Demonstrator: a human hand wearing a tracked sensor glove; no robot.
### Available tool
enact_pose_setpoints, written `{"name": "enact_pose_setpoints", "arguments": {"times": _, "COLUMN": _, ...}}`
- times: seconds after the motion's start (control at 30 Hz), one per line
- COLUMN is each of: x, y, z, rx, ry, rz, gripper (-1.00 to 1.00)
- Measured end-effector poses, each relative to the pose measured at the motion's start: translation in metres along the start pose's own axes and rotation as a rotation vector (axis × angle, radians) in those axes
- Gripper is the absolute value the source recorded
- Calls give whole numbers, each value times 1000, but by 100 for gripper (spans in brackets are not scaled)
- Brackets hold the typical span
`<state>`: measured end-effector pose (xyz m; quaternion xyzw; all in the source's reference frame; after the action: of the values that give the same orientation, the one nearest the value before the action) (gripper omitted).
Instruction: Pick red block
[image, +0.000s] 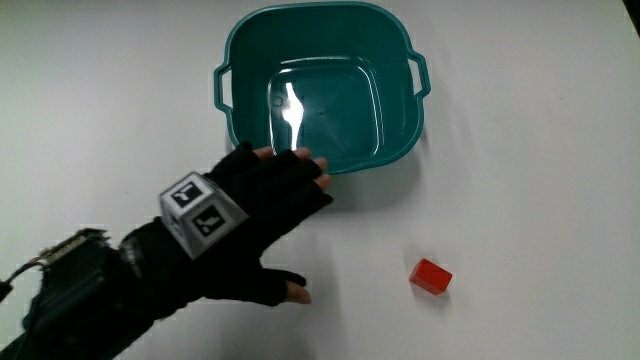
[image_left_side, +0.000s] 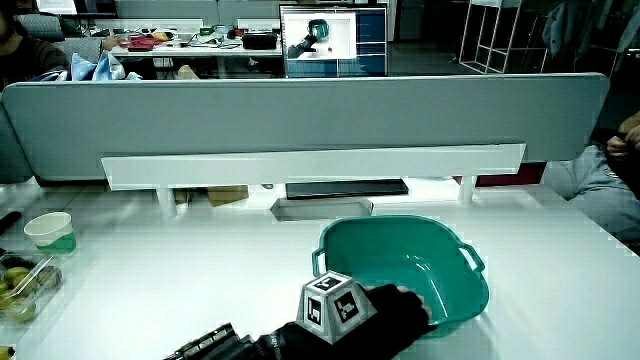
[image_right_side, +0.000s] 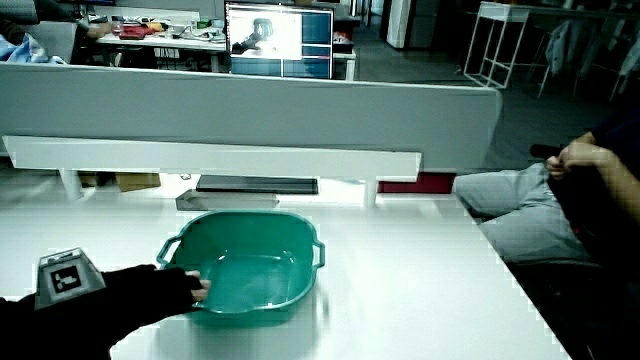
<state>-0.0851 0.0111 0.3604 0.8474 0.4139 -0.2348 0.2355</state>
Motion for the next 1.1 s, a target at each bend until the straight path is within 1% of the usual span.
{"name": "enact_pose_setpoints", "arguments": {"times": 0.03, "x": -2, "y": 4, "z": -7, "rx": -34, "ry": -49, "rz": 23, "gripper": 0}}
{"name": "enact_pose_setpoints", "arguments": {"times": 0.07, "x": 4, "y": 8, "z": -5, "rx": -17, "ry": 8, "rz": -47, "gripper": 0}}
{"name": "enact_pose_setpoints", "arguments": {"times": 0.1, "x": 2, "y": 11, "z": -12, "rx": -44, "ry": -52, "rz": 18, "gripper": 0}}
{"name": "enact_pose_setpoints", "arguments": {"times": 0.13, "x": 6, "y": 15, "z": -12, "rx": -46, "ry": -16, "rz": -14, "gripper": 0}}
{"name": "enact_pose_setpoints", "arguments": {"times": 0.17, "x": 3, "y": 18, "z": -22, "rx": -53, "ry": -85, "rz": 16, "gripper": 0}}
{"name": "enact_pose_setpoints", "arguments": {"times": 0.2, "x": 6, "y": 21, "z": -24, "rx": -54, "ry": -68, "rz": 5, "gripper": 0}}
{"name": "enact_pose_setpoints", "arguments": {"times": 0.23, "x": 9, "y": 26, "z": -25, "rx": -75, "ry": -68, "rz": -15, "gripper": 0}}
{"name": "enact_pose_setpoints", "arguments": {"times": 0.27, "x": 3, "y": 30, "z": -38, "rx": -61, "ry": -127, "rz": -31, "gripper": 0}}
{"name": "enact_pose_setpoints", "arguments": {"times": 0.3, "x": 10, "y": 33, "z": -34, "rx": -72, "ry": -103, "rz": -10, "gripper": 0}}
{"name": "enact_pose_setpoints", "arguments": {"times": 0.33, "x": 11, "y": 36, "z": -38, "rx": -100, "ry": -107, "rz": 0, "gripper": 0}}
{"name": "enact_pose_setpoints", "arguments": {"times": 0.37, "x": 15, "y": 39, "z": -36, "rx": -88, "ry": -93, "rz": -13, "gripper": 0}}
{"name": "enact_pose_setpoints", "arguments": {"times": 0.4, "x": 16, "y": 43, "z": -41, "rx": -83, "ry": -111, "rz": -17, "gripper": 0}}
{"name": "enact_pose_setpoints", "arguments": {"times": 0.43, "x": 17, "y": 46, "z": -44, "rx": -96, "ry": -100, "rz": -6, "gripper": 0}}
{"name": "enact_pose_setpoints", "arguments": {"times": 0.47, "x": 21, "y": 49, "z": -43, "rx": -91, "ry": -59, "rz": -59, "gripper": 0}}
{"name": "enact_pose_setpoints", "arguments": {"times": 0.5, "x": 19, "y": 52, "z": -49, "rx": -103, "ry": -100, "rz": -25, "gripper": 0}}
{"name": "enact_pose_setpoints", "arguments": {"times": 0.53, "x": 21, "y": 55, "z": -50, "rx": -110, "ry": -84, "rz": -32, "gripper": 0}}
{"name": "enact_pose_setpoints", "arguments": {"times": 0.57, "x": 21, "y": 58, "z": -53, "rx": -115, "ry": -94, "rz": -17, "gripper": 0}}
{"name": "enact_pose_setpoints", "arguments": {"times": 0.6, "x": 18, "y": 61, "z": -61, "rx": -133, "ry": -141, "rz": -3, "gripper": 0}}
{"name": "enact_pose_setpoints", "arguments": {"times": 0.63, "x": 27, "y": 63, "z": -50, "rx": -136, "ry": -71, "rz": -3, "gripper": 0}}
{"name": "enact_pose_setpoints", "arguments": {"times": 0.73, "x": 28, "y": 73, "z": -58, "rx": -143, "ry": -89, "rz": -2, "gripper": 0}}
{"name": "enact_pose_setpoints", "arguments": {"times": 0.77, "x": 30, "y": 75, "z": -59, "rx": -151, "ry": -83, "rz": -3, "gripper": 0}}
{"name": "enact_pose_setpoints", "arguments": {"times": 0.8, "x": 29, "y": 79, "z": -64, "rx": -159, "ry": -102, "rz": 0, "gripper": 0}}
{"name": "enact_pose_setpoints", "arguments": {"times": 0.83, "x": 31, "y": 82, "z": -64, "rx": -170, "ry": -87, "rz": 15, "gripper": 0}}
{"name": "enact_pose_setpoints", "arguments": {"times": 0.87, "x": 32, "y": 85, "z": -65, "rx": -171, "ry": -72, "rz": 14, "gripper": 0}}
{"name": "enact_pose_setpoints", "arguments": {"times": 0.9, "x": 31, "y": 88, "z": -69, "rx": -184, "ry": -84, "rz": 27, "gripper": 0}}
{"name": "enact_pose_setpoints", "arguments": {"times": 0.93, "x": 32, "y": 90, "z": -72, "rx": -179, "ry": -77, "rz": 21, "gripper": 0}}
{"name": "enact_pose_setpoints", "arguments": {"times": 0.97, "x": 32, "y": 93, "z": -76, "rx": -195, "ry": -82, "rz": 21, "gripper": 0}}
{"name": "enact_pose_setpoints", "arguments": {"times": 1.0, "x": 34, "y": 95, "z": -74, "rx": -199, "ry": -74, "rz": 35, "gripper": 0}}
{"name": "enact_pose_setpoints", "arguments": {"times": 1.1, "x": 33, "y": 101, "z": -82, "rx": -209, "ry": -89, "rz": 42, "gripper": 0}}
